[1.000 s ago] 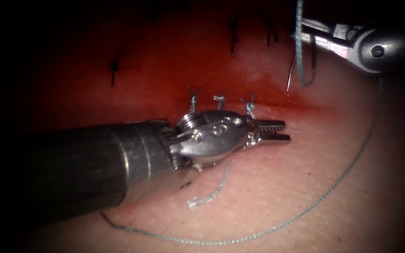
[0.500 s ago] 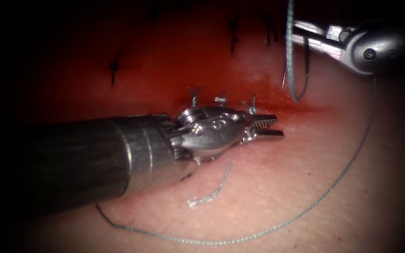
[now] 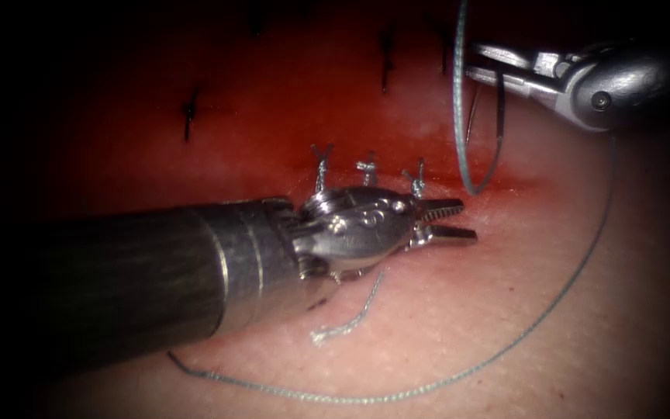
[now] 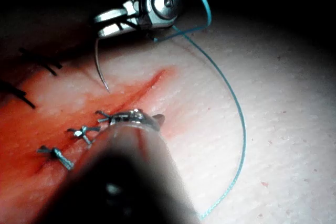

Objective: Wound Closure

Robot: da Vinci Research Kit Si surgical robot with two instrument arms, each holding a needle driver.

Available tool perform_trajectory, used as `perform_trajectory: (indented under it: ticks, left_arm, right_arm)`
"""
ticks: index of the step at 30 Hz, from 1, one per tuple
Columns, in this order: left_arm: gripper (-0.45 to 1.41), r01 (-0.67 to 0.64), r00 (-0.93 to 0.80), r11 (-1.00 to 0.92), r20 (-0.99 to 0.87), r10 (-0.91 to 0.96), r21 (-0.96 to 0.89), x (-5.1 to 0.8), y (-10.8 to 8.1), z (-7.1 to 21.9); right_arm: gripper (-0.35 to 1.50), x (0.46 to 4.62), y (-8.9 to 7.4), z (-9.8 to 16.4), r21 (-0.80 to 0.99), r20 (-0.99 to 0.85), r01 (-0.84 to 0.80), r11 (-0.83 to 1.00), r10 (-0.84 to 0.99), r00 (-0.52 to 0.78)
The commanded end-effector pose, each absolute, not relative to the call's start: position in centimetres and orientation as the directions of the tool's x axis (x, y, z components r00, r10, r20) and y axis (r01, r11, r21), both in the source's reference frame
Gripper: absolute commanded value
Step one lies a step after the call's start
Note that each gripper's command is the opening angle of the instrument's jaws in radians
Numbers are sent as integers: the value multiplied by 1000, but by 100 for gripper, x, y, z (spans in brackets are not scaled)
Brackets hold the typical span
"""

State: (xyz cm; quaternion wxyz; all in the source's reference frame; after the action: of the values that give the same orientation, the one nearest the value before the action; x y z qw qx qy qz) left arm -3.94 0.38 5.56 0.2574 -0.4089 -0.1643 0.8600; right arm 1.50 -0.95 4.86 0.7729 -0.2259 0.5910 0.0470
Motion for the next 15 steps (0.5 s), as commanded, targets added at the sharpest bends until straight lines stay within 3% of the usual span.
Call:
perform_trajectory:
  ticks: [1,15]
  left_arm:
    - [34,-308,-532,-815,-621,575,-491,-400,42,560]
    - [39,-311,-534,-816,-620,575,-488,-399,43,559]
  right_arm:
    - [-35,159,-91,491,-303,-933,-333,893,-205,297]
    - [-35,162,-114,509,-342,-913,-281,897,-245,327]
